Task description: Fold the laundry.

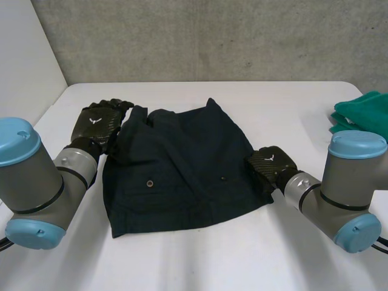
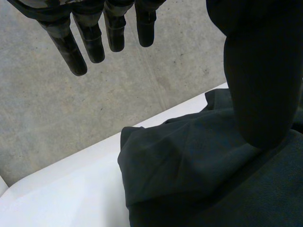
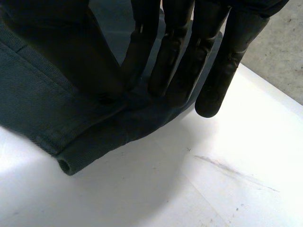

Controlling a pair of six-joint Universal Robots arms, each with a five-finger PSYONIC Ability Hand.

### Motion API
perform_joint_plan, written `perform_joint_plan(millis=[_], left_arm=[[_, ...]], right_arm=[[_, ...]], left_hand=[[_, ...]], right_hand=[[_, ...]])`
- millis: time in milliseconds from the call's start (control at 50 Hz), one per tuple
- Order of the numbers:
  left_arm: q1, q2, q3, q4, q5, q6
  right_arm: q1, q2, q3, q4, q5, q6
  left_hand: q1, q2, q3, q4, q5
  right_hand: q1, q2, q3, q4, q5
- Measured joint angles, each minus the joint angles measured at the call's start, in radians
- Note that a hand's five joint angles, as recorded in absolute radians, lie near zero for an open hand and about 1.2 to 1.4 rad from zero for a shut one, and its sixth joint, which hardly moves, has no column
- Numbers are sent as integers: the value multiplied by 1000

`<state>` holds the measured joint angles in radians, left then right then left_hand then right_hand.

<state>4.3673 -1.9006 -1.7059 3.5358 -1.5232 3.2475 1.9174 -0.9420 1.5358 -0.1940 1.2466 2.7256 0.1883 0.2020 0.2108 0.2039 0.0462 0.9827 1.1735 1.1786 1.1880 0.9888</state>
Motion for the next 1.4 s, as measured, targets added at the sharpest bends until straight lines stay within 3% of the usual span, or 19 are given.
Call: perform_joint_plan(millis=[160, 180, 220, 300, 340, 740, 1100, 1220, 1240, 1300, 1400], left_arm=[[0, 0, -1, 0, 0, 0], [0, 0, -1, 0, 0, 0], [1, 0, -2, 0, 0, 0], [1, 0, -2, 0, 0, 0], [1, 0, -4, 0, 0, 0], [3, -1, -5, 0, 2, 0], [3, 0, -6, 0, 2, 0], [3, 0, -6, 0, 1, 0], [3, 0, -6, 0, 1, 0], [3, 0, -6, 0, 1, 0], [3, 1, -6, 0, 0, 0]], right_arm=[[-4, 1, -5, 7, 0, -2], [-4, -5, -3, 9, 2, 0], [-1, -35, 11, 17, 6, 7], [-1, -35, 11, 17, 6, 7], [6, -83, 36, 37, 6, 22], [10, -24, 43, 36, 7, 34], [39, 56, -64, 0, 14, 34], [43, 79, -100, 0, 14, 35], [44, 84, -114, 0, 14, 36], [43, 88, -130, 0, 14, 36], [42, 91, -154, 3, 12, 36]], left_hand=[[0, 0, 0, 0, 0], [0, 0, 0, 0, 0], [0, 0, 0, 0, 0], [0, 0, 0, 0, 0], [0, 0, 0, 0, 0], [0, 0, 0, 0, 0], [0, 0, 0, 0, 0], [0, 0, 0, 0, 0], [0, 0, 0, 0, 0], [0, 0, 0, 0, 0], [0, 0, 0, 0, 0]], right_hand=[[-2, -9, -12, -16, -6], [-95, -122, -126, -134, -106], [-464, -569, -574, -582, -544], [-464, -569, -574, -582, -544], [-586, -721, -730, -742, -719], [-587, -721, -731, -757, -736], [-561, -675, -674, -683, -700], [-390, -494, -500, -510, -671], [-171, -221, -231, -241, -610], [-46, -19, -31, -39, -610], [12, 4, 1, 1, -610]])
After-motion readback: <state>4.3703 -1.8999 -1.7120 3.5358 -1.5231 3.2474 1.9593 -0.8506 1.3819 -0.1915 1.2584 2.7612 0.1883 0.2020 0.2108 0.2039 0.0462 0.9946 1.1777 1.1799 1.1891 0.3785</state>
